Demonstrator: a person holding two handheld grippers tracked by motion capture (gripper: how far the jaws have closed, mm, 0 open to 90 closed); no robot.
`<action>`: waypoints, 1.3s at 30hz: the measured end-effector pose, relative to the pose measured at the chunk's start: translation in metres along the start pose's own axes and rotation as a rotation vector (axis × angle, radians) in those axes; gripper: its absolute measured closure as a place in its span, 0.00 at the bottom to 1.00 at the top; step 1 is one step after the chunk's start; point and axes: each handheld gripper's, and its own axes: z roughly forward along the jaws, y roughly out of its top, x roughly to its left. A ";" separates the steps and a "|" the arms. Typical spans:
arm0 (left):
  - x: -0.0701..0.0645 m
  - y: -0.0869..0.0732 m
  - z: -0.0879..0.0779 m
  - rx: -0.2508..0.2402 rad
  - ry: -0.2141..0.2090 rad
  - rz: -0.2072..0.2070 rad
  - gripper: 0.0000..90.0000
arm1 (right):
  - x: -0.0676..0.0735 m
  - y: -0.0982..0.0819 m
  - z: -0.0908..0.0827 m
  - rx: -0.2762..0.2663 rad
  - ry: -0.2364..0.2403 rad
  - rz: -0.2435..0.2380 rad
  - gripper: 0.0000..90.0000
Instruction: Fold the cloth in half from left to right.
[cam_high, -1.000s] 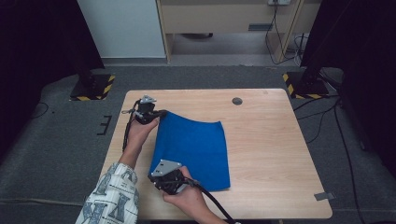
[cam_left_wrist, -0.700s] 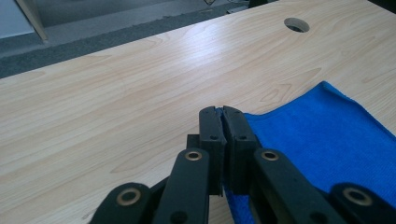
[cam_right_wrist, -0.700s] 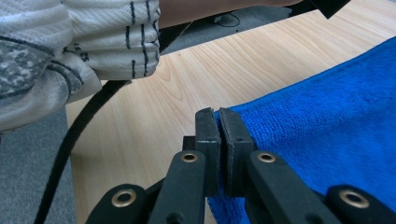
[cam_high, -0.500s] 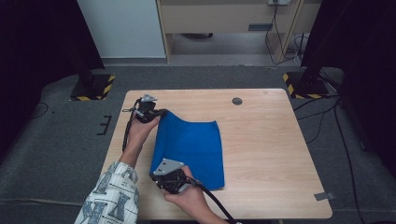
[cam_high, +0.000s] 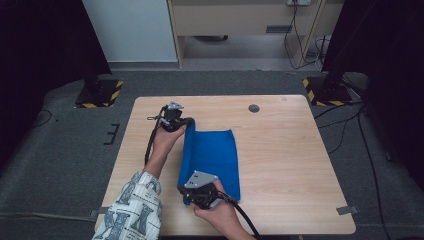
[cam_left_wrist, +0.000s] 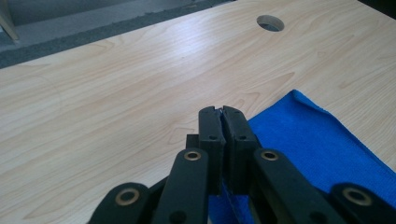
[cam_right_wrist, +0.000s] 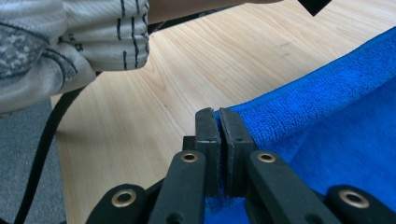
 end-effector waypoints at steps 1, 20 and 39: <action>-0.002 0.000 0.002 0.004 -0.003 0.002 0.97 | -0.002 -0.004 -0.003 0.005 -0.003 0.004 0.97; -0.021 0.002 0.028 0.016 -0.025 -0.008 0.97 | -0.022 -0.030 -0.029 0.032 -0.041 0.037 0.97; -0.045 0.012 0.041 0.017 -0.053 0.005 0.96 | -0.034 -0.044 -0.055 0.045 -0.069 0.050 0.97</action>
